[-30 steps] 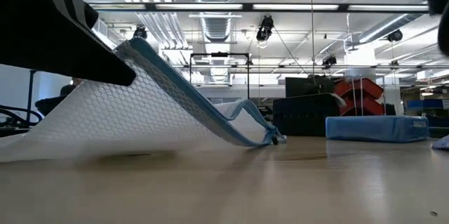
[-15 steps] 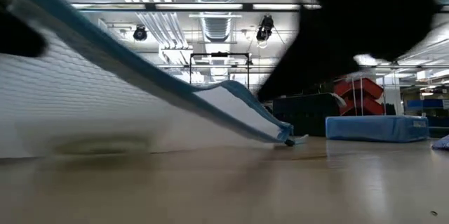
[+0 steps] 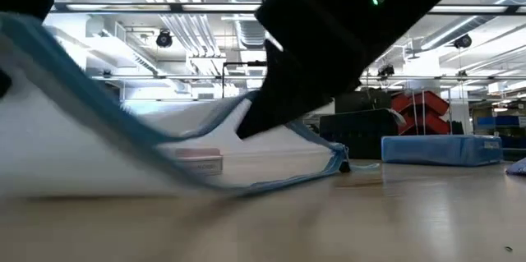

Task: Unpack backpack
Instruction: Remove the green earphone from the blue zip bag

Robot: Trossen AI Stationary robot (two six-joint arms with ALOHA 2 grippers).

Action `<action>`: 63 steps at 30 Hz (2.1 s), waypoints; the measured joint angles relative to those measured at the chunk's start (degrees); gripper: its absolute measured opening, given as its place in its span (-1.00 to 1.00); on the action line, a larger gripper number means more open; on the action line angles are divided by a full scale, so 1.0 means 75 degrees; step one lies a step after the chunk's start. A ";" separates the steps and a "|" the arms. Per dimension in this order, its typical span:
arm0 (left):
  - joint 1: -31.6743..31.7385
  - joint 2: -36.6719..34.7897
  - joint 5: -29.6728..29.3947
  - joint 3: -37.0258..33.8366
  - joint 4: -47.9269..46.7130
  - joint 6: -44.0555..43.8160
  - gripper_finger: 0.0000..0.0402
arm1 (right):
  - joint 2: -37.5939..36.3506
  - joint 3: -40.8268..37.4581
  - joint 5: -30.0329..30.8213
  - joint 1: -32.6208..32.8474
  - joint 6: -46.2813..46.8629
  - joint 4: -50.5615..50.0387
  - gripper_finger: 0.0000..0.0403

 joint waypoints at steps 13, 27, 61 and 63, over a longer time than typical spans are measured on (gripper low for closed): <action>-0.0015 -0.1611 0.0278 0.0000 -0.1369 0.0228 -0.15 | 0.0013 -0.0047 0.1292 -0.0296 -0.3346 0.0362 -0.06; 0.1019 -0.1286 -0.1204 -0.0047 -0.0341 -0.0027 0.00 | 0.0013 -0.0052 0.1284 -0.0524 -0.5441 0.2013 -0.06; 0.2731 -0.1557 0.1384 -0.0044 -0.2215 0.0832 -0.94 | -0.0237 -0.0061 0.0514 0.0487 -0.3564 0.1204 0.17; 0.2731 -0.1721 0.1374 -0.0044 -0.2428 0.0793 -0.97 | -0.0303 -0.0061 0.0617 0.0669 -0.3083 0.1204 0.15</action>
